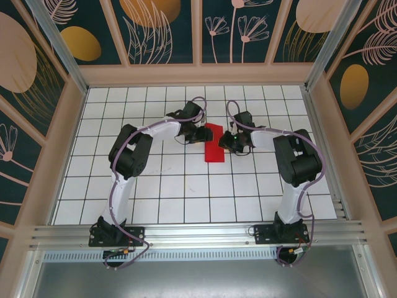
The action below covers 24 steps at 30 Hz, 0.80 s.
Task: Fold a paper plane with a square sheet of paper (fold left side to right side)
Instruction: Hold the square sheet of paper at the center of the table.
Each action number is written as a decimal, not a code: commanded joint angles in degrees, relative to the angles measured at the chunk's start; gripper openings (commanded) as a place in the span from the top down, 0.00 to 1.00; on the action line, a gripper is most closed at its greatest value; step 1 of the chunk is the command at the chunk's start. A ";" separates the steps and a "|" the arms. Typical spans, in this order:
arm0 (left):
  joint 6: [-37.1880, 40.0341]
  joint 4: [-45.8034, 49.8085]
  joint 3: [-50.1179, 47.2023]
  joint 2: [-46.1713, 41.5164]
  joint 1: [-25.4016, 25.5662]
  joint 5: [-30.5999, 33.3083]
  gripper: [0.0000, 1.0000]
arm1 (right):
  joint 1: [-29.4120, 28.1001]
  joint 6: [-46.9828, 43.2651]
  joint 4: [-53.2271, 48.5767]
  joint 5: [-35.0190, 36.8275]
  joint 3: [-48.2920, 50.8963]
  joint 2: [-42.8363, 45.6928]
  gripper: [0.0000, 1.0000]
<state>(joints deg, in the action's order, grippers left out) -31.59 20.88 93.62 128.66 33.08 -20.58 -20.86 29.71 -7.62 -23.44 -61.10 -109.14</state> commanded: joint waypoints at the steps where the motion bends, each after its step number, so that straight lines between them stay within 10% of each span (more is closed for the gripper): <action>1: 1.96 -0.14 -2.87 1.07 -0.25 4.91 0.46 | 0.81 -2.05 -5.65 2.77 0.63 -2.84 0.78; 24: -5.89 -16.62 -7.89 -5.81 1.10 -16.65 0.53 | 0.60 -2.82 -6.62 3.05 0.04 -4.64 0.80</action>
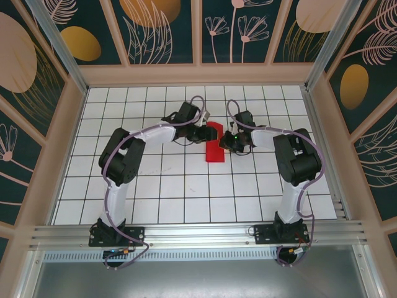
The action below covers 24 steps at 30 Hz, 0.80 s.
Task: Fold a paper plane with a square sheet of paper (fold left side to right side)
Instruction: First fold the square sheet of paper in half at the center of the table.
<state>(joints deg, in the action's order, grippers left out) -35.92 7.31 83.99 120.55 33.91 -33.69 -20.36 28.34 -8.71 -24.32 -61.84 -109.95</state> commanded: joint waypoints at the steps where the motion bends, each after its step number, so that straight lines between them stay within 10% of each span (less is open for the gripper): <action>1: -1.80 -3.10 2.04 3.11 0.27 -3.45 0.53 | 0.14 -1.44 -5.53 3.92 0.76 -3.88 0.80; 24: 1.65 2.33 -3.70 5.49 -2.27 8.61 0.55 | -0.52 -2.84 -8.71 5.93 -1.00 -4.93 0.80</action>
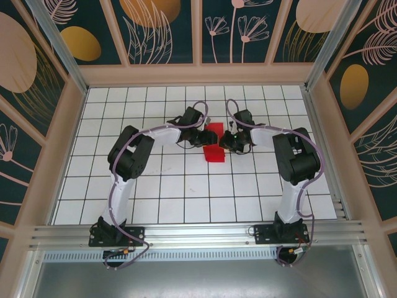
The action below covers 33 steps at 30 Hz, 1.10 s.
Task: Fold a paper plane with a square sheet of paper (fold left side to right side)
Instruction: First fold the square sheet of paper in half at the center of the table.
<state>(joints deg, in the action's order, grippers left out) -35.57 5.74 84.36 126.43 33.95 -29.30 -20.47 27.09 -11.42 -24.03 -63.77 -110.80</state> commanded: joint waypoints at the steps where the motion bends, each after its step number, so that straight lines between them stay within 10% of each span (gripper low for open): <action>1: 1.16 3.40 -5.20 -1.02 -2.72 4.05 0.55 | -0.37 -1.60 -6.07 5.62 0.93 -4.07 0.80; 17: 2.62 1.03 -5.88 -11.85 -5.35 -2.19 0.55 | -0.67 -1.82 -6.16 5.31 0.49 -4.39 0.80; 33: 3.25 2.44 6.05 2.17 -2.41 -5.09 0.56 | -1.13 -1.87 -7.03 6.00 -0.11 -4.89 0.80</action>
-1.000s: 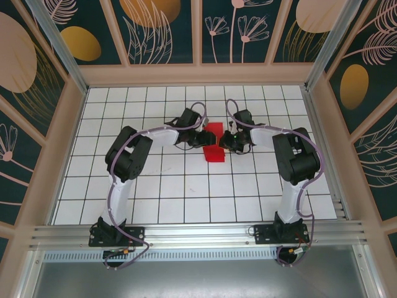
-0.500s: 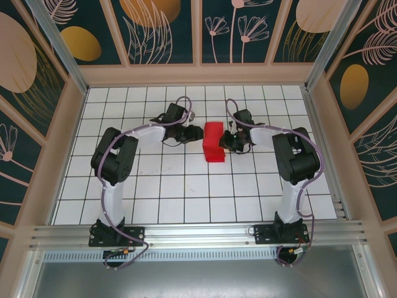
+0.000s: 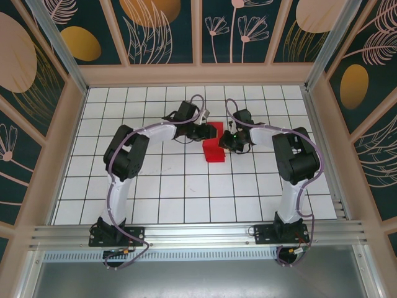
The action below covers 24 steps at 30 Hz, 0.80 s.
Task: Fold a paper plane with a square sheet of paper (fold left side to right side)
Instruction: First fold the square sheet of paper in half at the center of the table.
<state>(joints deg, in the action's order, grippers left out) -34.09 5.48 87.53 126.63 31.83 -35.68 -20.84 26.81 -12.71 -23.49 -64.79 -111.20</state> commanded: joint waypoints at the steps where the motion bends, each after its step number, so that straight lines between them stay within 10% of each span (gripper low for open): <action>1: 2.21 3.60 3.50 2.66 -0.35 2.32 0.56 | -0.74 -1.67 -5.98 5.63 0.90 -4.47 0.80; 24: 0.69 3.05 11.41 10.00 -5.10 7.18 0.48 | -1.04 -2.81 -7.79 7.84 1.07 -5.09 0.80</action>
<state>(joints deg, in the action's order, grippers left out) -34.57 9.93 96.05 133.16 28.91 -32.82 -21.39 25.52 -14.06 -21.91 -65.63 -111.50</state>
